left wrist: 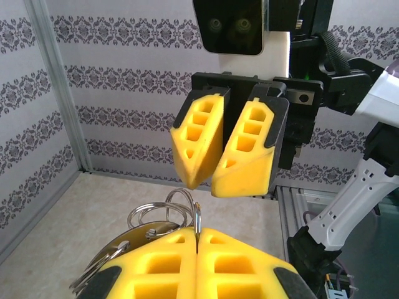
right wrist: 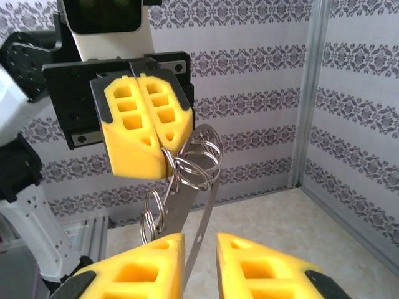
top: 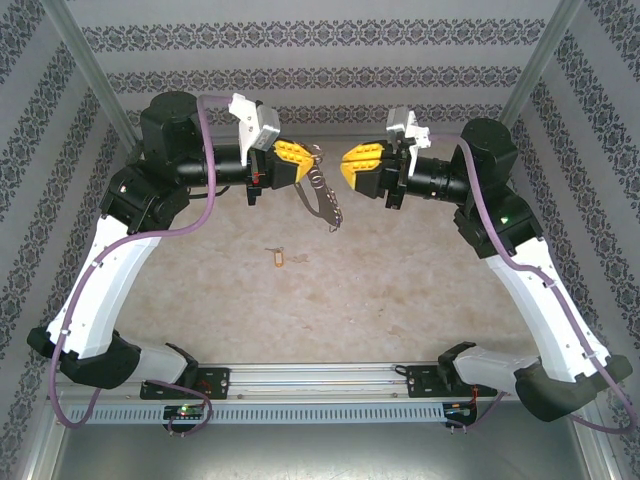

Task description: Put the keys on the keyring

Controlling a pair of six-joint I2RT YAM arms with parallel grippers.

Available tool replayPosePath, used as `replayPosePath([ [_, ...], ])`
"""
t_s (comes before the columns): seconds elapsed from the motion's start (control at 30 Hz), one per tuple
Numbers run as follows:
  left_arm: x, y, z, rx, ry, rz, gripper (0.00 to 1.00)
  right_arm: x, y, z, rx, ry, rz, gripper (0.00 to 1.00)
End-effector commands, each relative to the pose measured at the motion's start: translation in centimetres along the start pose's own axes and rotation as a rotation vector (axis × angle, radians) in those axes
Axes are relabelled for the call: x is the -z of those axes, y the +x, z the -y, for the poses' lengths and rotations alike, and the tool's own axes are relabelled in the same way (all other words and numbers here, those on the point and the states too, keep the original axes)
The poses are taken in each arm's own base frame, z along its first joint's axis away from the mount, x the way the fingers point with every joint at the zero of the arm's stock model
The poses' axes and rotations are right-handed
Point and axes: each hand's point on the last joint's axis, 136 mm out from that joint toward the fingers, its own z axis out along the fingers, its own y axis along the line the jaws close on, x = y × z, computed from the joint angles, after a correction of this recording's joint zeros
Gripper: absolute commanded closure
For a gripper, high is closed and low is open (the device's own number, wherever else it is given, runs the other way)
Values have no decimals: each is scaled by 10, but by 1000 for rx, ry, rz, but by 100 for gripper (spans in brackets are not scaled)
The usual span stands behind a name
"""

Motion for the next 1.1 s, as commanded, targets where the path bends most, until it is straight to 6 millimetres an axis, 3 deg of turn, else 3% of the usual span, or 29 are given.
replayPosePath([
  [0.0,5,-15,5,-37,22,52,100,-4,-15,-14,18,-76,35,77],
  [0.9,2,-9,2,-34,31,29,100,-29,-26,-28,27,-207,45,83],
  [1.07,2,-8,1,-32,27,24,100,-33,-25,-29,28,-223,32,93],
])
